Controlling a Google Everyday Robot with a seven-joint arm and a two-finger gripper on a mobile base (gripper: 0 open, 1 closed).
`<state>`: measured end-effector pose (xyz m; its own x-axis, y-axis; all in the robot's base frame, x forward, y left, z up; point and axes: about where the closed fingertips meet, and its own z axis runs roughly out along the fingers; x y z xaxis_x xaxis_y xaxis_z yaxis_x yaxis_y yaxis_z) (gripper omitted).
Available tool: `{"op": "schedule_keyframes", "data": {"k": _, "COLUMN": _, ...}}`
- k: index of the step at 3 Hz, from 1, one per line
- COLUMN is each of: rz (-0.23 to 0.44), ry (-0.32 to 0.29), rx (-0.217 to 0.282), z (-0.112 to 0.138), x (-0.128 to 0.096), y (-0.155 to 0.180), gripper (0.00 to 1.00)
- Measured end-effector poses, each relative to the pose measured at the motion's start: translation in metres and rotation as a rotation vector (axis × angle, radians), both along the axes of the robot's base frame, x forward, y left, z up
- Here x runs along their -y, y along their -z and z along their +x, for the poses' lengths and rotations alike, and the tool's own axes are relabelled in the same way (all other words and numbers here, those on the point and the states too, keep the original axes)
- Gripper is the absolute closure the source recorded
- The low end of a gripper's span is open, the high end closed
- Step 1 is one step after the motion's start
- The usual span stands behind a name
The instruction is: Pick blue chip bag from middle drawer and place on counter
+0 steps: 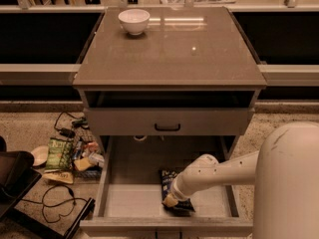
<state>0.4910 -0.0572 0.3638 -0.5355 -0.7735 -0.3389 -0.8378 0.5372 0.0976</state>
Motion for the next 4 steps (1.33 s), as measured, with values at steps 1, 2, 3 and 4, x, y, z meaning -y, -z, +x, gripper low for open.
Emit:
{"op": "schedule_keyframes", "data": {"k": 1, "rz": 0.000, "ry": 0.000, "rx": 0.000, "z": 0.000, "x": 0.000, "y": -0.002, "gripper": 1.00}}
{"op": "schedule_keyframes", "data": {"k": 2, "rz": -0.003, "ry": -0.034, "rx": -0.010, "z": 0.000, "x": -0.013, "y": -0.006, "gripper": 1.00}}
{"op": "schedule_keyframes", "data": {"k": 3, "rz": 0.006, "ry": -0.084, "rx": 0.000, "z": -0.002, "x": -0.027, "y": -0.037, "gripper": 1.00}}
{"op": "schedule_keyframes", "data": {"k": 4, "rz": 0.036, "ry": -0.122, "rx": 0.020, "z": -0.004, "x": -0.029, "y": -0.093, "gripper": 1.00}}
